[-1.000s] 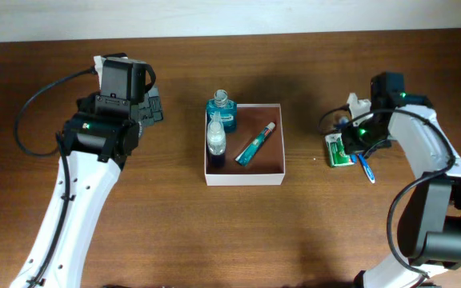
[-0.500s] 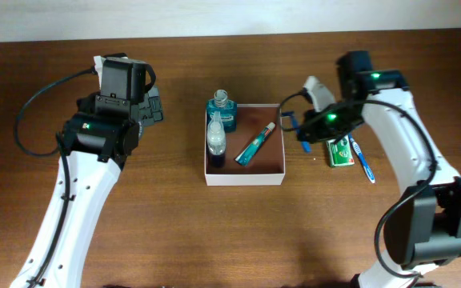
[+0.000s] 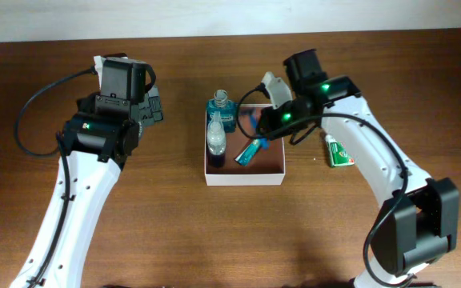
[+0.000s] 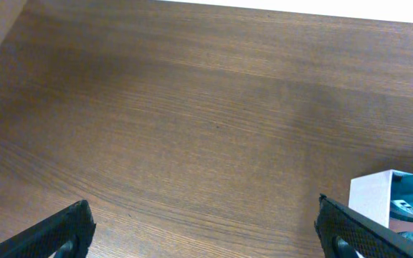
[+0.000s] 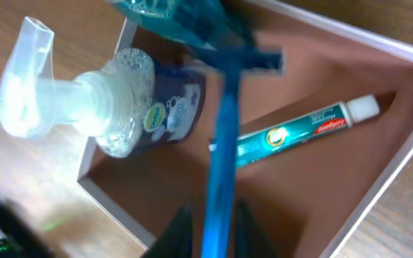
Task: Pack container
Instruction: 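Carry the blue razor with right gripper into the box and release, then return right gripper to the Dettol soap bar and grasp it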
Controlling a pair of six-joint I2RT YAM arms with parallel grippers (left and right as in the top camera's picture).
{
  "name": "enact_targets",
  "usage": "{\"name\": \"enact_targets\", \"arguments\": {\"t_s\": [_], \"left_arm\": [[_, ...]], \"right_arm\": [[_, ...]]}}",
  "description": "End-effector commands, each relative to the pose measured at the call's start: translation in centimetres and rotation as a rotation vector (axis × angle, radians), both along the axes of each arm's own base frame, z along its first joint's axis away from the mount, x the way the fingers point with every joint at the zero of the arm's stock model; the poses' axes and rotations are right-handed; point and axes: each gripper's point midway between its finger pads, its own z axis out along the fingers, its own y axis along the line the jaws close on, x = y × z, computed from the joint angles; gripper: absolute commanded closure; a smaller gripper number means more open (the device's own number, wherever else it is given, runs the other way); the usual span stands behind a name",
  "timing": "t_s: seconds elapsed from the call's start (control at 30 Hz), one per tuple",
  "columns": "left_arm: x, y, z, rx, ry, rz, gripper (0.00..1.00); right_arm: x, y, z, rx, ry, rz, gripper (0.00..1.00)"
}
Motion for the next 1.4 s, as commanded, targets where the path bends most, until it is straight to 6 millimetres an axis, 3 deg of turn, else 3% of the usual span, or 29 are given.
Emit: {"name": "enact_targets", "arguments": {"t_s": [0.0,0.17,0.27,0.6,0.77,0.83,0.87,1.13,1.37], "left_arm": [[0.2,0.3,0.3,0.012,-0.007,0.009,0.01],[0.2,0.3,0.3,0.012,-0.007,0.009,0.01],[0.2,0.3,0.3,0.012,-0.007,0.009,0.01],[0.2,0.3,0.3,0.012,-0.007,0.009,0.01],[0.2,0.3,0.3,0.012,-0.007,0.009,0.01],[0.2,0.3,0.3,0.012,-0.007,0.009,0.01],[0.2,0.3,0.3,0.012,-0.007,0.009,0.01],[0.2,0.3,0.3,0.012,-0.007,0.009,0.01],[0.2,0.3,0.3,0.012,-0.007,0.009,0.01]], "right_arm": [[0.4,-0.5,0.0,-0.050,-0.015,-0.050,0.83],[0.4,-0.8,-0.1,-0.064,-0.010,-0.057,0.63],[0.8,-2.6,-0.3,-0.111,-0.014,-0.097,0.57],[0.9,-14.9,-0.7,-0.247,0.074,-0.340,0.41],[-0.2,-18.7,-1.9,-0.291,0.119,-0.372,0.21],[-0.7,-19.4,-2.9,-0.299,0.135,-0.375,0.03],[-0.9,-19.8,-3.7,-0.307,0.141,-0.384,0.01],[-0.8,-20.7,-8.4,-0.340,0.099,-0.405,0.01],[-1.1,-21.0,-9.9,-0.377,0.073,-0.328,0.01]]}}
